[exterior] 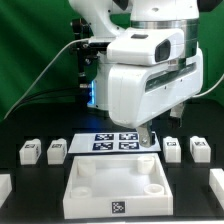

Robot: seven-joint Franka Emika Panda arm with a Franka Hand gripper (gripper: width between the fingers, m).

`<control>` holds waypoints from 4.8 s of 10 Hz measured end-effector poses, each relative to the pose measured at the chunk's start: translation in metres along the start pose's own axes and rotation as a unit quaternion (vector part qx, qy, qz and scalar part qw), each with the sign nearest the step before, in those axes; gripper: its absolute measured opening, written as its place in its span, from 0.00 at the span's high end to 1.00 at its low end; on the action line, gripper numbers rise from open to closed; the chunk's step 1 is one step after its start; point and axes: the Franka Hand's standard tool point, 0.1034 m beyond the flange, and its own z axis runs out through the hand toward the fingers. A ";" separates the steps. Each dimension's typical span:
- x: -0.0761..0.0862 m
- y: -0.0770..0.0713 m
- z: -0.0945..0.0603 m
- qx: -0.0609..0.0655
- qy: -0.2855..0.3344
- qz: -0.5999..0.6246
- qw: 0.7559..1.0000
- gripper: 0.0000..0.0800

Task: Assemble one leg

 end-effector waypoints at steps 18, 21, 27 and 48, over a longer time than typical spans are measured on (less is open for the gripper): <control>-0.117 -0.046 0.076 0.005 0.010 -0.360 0.933 0.19; -0.123 -0.052 0.102 0.022 0.009 -0.336 0.942 0.19; -0.124 -0.050 0.103 0.021 0.009 -0.333 0.943 0.53; -0.028 -0.059 0.100 0.010 0.043 -0.323 0.945 0.92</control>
Offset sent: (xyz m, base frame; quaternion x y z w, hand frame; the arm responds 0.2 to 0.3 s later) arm 0.0000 0.0000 0.0000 0.0000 0.0000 0.0000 1.0000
